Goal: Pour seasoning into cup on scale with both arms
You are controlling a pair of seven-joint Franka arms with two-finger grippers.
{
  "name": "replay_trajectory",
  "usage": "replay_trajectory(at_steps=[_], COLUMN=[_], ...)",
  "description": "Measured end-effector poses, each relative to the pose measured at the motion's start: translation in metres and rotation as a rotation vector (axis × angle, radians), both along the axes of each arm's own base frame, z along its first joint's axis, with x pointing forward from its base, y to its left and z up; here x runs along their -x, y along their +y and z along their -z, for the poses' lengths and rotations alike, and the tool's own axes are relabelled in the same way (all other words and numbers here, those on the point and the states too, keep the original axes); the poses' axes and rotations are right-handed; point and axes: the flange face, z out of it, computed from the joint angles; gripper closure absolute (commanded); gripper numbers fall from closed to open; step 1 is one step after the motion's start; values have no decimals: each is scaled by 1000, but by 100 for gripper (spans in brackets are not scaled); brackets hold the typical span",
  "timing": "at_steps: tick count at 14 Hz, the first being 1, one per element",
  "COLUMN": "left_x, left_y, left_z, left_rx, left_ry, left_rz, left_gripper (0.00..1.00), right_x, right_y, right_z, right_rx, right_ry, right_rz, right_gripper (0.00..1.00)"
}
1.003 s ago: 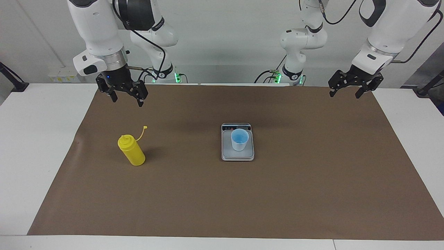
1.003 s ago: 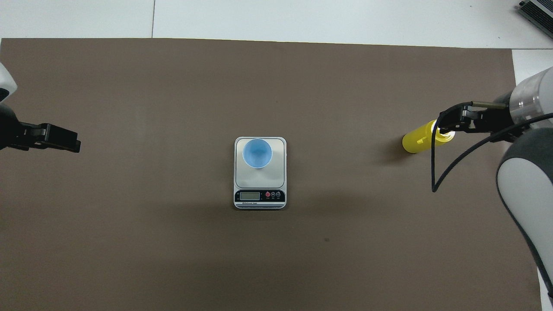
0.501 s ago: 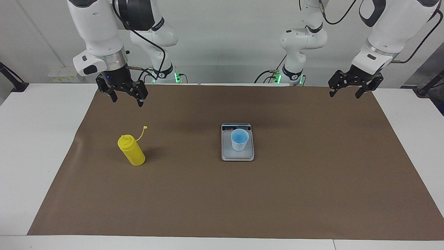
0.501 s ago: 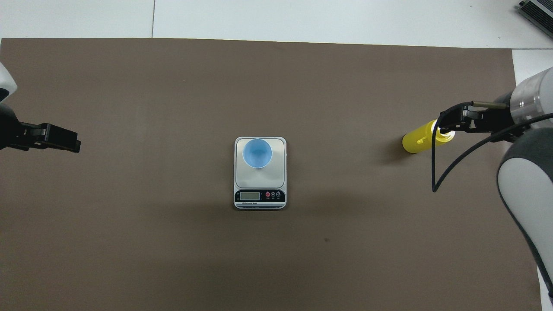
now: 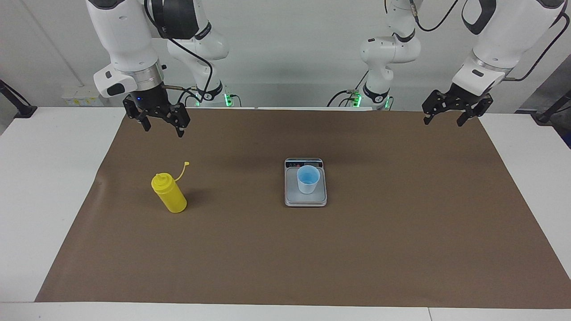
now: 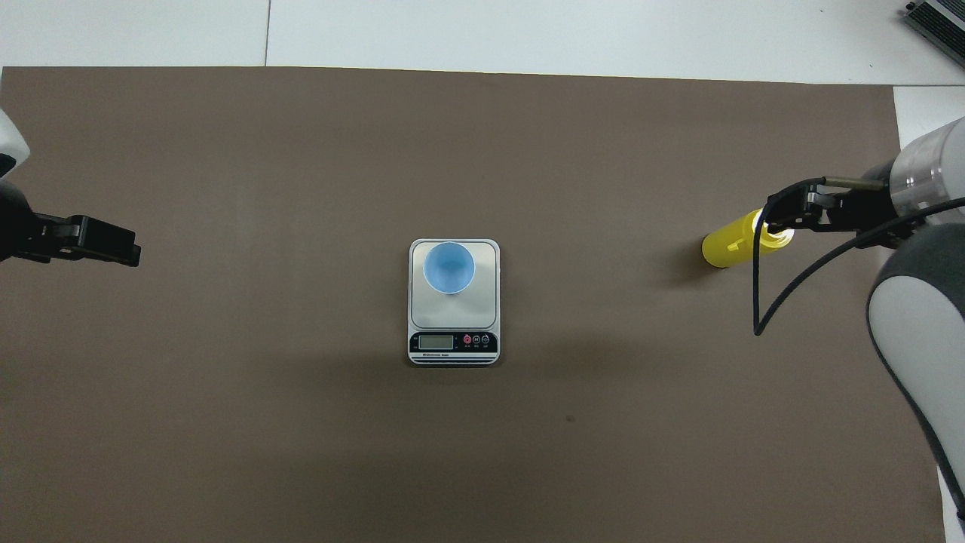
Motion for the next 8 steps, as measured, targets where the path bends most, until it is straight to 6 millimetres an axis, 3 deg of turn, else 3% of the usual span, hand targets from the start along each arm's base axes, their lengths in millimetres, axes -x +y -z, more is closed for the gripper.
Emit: replay_trajectory(at_steps=[8], left_x=[0], left_y=[0], left_z=[0], left_rx=[0], left_ry=[0], left_rz=[0], left_gripper=[0], right_x=[-1], right_y=[-10], right_z=[0], right_rx=[0], right_ry=[0], right_rz=[18], right_gripper=[0])
